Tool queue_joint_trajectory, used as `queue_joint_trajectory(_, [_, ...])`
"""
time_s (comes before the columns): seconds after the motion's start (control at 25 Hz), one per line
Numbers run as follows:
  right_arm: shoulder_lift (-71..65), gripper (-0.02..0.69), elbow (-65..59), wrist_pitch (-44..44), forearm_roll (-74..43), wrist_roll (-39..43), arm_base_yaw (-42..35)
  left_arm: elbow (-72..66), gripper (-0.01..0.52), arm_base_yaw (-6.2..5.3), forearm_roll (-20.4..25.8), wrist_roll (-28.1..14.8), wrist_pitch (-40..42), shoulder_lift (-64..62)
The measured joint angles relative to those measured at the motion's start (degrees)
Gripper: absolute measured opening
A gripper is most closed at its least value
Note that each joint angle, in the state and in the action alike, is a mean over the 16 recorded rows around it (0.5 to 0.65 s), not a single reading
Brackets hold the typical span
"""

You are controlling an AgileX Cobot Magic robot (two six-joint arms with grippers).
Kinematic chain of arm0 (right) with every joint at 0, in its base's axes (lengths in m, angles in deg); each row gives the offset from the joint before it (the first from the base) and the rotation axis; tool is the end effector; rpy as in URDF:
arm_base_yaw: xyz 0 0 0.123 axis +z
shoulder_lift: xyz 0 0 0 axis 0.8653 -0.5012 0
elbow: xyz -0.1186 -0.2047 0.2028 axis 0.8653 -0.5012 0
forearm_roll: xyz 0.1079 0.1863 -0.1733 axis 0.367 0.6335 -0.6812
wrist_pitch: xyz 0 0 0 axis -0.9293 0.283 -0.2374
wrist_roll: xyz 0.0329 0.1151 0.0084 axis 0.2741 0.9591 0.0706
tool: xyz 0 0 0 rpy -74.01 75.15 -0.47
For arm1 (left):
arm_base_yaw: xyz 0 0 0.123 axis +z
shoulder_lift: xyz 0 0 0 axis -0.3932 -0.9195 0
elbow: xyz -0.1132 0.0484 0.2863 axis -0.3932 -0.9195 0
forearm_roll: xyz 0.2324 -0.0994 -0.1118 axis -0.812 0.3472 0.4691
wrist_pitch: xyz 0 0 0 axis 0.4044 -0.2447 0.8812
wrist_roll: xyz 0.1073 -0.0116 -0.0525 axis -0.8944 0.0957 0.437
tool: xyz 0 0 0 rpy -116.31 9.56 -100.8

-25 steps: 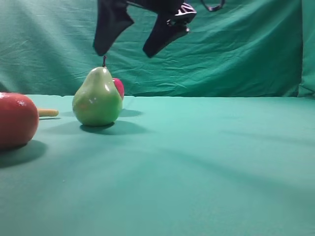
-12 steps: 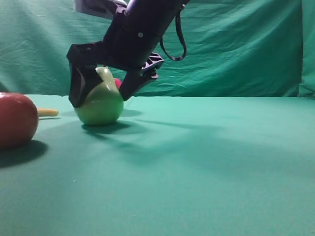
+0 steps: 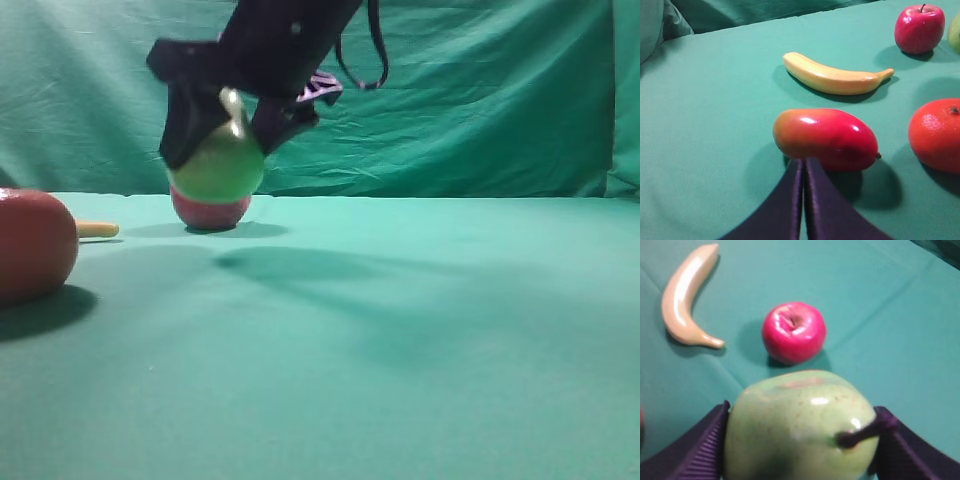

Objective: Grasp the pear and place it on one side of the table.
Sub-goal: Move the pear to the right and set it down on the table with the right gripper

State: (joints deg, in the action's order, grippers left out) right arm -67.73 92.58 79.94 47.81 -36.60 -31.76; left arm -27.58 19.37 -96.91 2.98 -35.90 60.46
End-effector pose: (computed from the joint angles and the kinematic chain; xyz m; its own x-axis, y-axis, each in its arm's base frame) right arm 0.3797 0.2374 0.2683 -0.4957 -0.4914 -0.7161 -0.7277 0.6850 0.0337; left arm 0.0790 0.0027 0.1686 -0.2623 0.1242 -0.9570 0.0312 0.9923 0.1202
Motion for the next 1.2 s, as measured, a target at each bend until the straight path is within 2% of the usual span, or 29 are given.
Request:
queue_joint_trajectory(0.24, [9.7, 0.503, -13.0, 0.0, -3.5, 2.4, -9.0, 0.0, 0.0, 0.0, 0.0, 0.0, 0.0, 0.0])
queue_joint_trajectory(0.6, [16.0, 0.503, -32.9, -10.5, -5.2, 3.5, -17.5, 0.0, 0.0, 0.0, 0.0, 0.0, 0.0, 0.0])
queue_joint_trajectory(0.92, [14.2, 0.503, -38.1, -17.6, -5.1, 2.8, -19.0, 0.0, 0.0, 0.0, 0.0, 0.0, 0.0, 0.0])
queue_joint_trajectory(1.2, [12.1, 0.503, -38.4, -19.4, -4.9, 2.4, -18.9, 0.0, 0.0, 0.0, 0.0, 0.0, 0.0, 0.0])
